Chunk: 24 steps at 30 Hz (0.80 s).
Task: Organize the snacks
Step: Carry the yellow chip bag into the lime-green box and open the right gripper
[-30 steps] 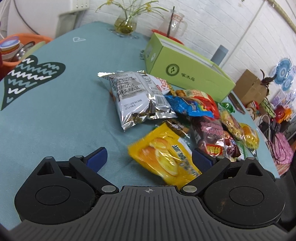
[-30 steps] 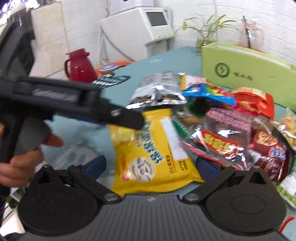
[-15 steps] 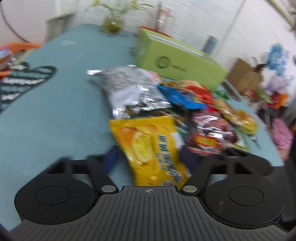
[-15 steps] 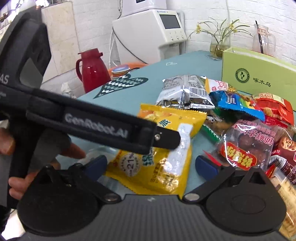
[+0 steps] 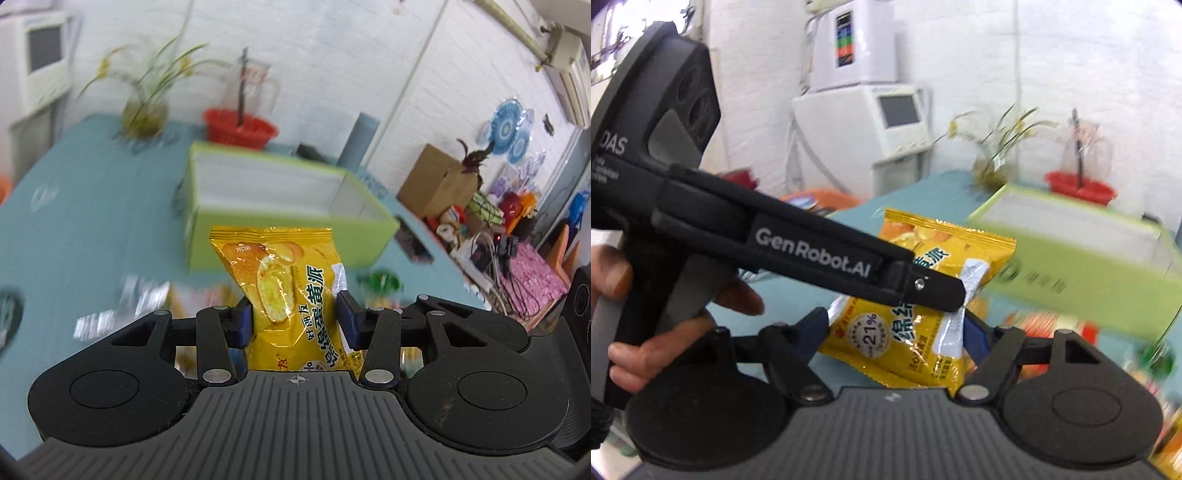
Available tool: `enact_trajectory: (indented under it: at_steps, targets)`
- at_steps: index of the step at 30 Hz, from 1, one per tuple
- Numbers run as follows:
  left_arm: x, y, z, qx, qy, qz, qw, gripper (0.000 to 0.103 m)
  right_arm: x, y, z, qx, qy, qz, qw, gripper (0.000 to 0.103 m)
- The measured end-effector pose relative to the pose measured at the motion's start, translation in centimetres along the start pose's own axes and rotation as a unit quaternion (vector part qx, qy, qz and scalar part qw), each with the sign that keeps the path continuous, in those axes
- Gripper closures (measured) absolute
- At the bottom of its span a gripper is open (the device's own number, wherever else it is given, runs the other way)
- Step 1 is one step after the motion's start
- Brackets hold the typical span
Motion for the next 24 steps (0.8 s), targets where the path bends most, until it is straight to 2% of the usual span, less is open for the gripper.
enact_trajectory:
  at_steps: [3, 6, 11, 12, 13, 14, 15, 16, 19, 24]
  targets:
    - [-0.1, -5.2, 4.5, -0.004, -0.017, -0.003, 0.9999, 0.077, -5.1, -4.0, 3.1, 0.004, -0.005, -0.017, 1.0, 0.027]
    - [1.5, -10.8, 7.4, 0.011, -0.012, 0.004, 0.9999, 0.077, -9.7, -8.5, 4.4, 0.03, -0.025, -0.018, 0.999, 0.027]
    - [5.4, -17.7, 8.2, 0.044, 0.01, 0.019, 0.9988, 0.075, -13.8, -14.6, 3.4, 0.07, -0.041, -0.018, 0.996, 0.025]
    - [6.1, -18.4, 8.0, 0.047, 0.011, 0.026, 0.9985, 0.071, -14.2, -15.1, 3.1, 0.073, -0.043, -0.021, 0.996, 0.02]
    - [6.7, -18.7, 7.8, 0.047, 0.01, 0.034, 0.9982, 0.059, -14.5, -15.3, 2.9, 0.071, -0.044, -0.024, 0.996, 0.017]
    - [7.1, -18.6, 7.8, 0.041, 0.007, 0.039, 0.9984, 0.053, -14.5, -15.1, 2.8, 0.062, -0.042, -0.023, 0.997, 0.009]
    - [7.2, -18.1, 7.8, 0.028, 0.002, 0.041, 0.9988, 0.041, -14.5, -14.5, 3.0, 0.049, -0.038, -0.022, 0.998, 0.01]
    - [7.1, -17.2, 7.9, 0.015, -0.003, 0.044, 0.9989, 0.036, -14.4, -13.9, 3.3, 0.039, -0.036, -0.023, 0.998, 0.01]
    - [5.9, -14.3, 7.9, -0.005, -0.018, 0.044, 0.9989, 0.035, -13.8, -10.7, 4.2, 0.007, -0.033, -0.031, 0.999, 0.01]
    - [2.0, -7.7, 6.7, -0.043, -0.032, 0.01, 0.9985, 0.024, -11.6, -3.1, 3.7, -0.019, -0.015, -0.052, 0.998, 0.009]
Point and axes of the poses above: each gripper's, at about its wrist camera, not at the fingertips, and y roughly against the way its jaws point, x to its left, z to its top, the point moved 9 cm from there along -y, roughly the way its jaws point, and after that the axes turned 10 degrees about -x, right-handed, at the moved point
